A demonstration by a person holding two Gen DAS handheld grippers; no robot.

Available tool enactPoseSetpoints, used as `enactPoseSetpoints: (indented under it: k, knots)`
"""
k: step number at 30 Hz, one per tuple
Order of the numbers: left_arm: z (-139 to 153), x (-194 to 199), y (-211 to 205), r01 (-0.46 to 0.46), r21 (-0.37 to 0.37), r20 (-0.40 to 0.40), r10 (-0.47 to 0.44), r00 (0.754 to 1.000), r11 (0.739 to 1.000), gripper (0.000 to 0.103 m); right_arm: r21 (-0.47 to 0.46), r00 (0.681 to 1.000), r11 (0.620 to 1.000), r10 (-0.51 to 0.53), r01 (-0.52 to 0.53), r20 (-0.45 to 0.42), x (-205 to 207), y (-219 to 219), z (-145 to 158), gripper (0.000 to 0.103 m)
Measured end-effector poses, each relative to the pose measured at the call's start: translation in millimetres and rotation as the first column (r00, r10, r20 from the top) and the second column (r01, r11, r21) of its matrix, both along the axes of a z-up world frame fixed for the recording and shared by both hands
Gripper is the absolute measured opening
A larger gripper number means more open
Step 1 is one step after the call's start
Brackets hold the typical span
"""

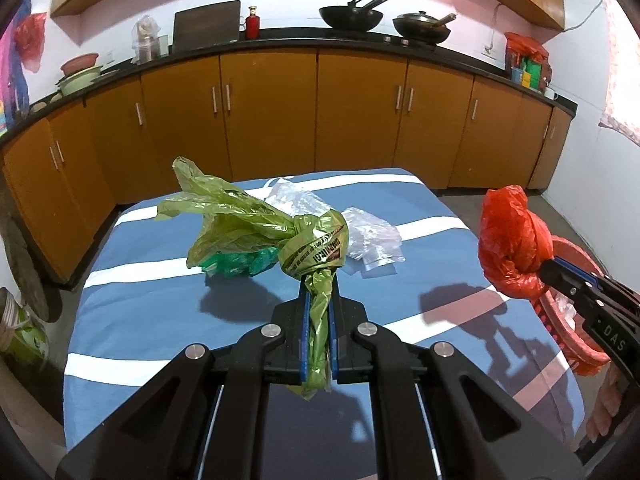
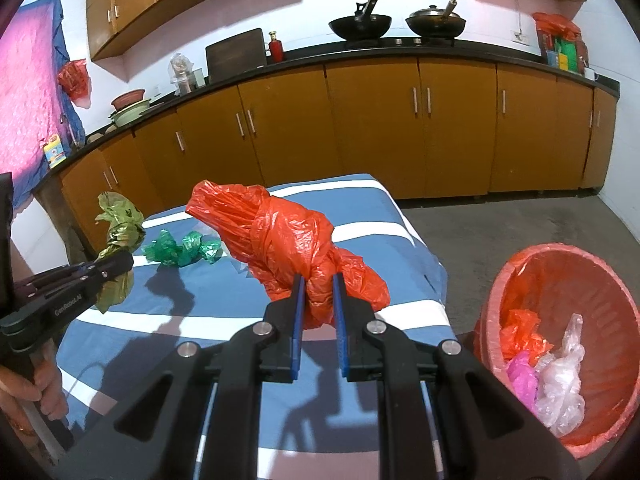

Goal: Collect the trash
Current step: 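Carry the red bag and green bag toward the orange basket with both tools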

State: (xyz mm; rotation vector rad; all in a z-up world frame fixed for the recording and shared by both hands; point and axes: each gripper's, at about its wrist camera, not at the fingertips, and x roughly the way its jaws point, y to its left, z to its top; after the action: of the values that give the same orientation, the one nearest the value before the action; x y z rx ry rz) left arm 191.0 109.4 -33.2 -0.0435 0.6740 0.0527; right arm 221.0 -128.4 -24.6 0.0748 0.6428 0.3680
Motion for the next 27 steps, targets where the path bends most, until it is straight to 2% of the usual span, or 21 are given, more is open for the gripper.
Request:
enactPoseSetpoints:
  k: [18,27]
  knots:
    - [3,0,-22,0.032,0.011,0.002,-0.032,0.999,0.999,0.008,-0.006,1.000,1.000,-0.025,0.025,0.011,-9,-13,8,0.015]
    - [8,5,-51,0.090,-0.005,0.010,-0.089,0.996,0.996,0.008,-0.019,0.996,0.996,-0.084,0.084,0.035,-17,-46,17,0.015]
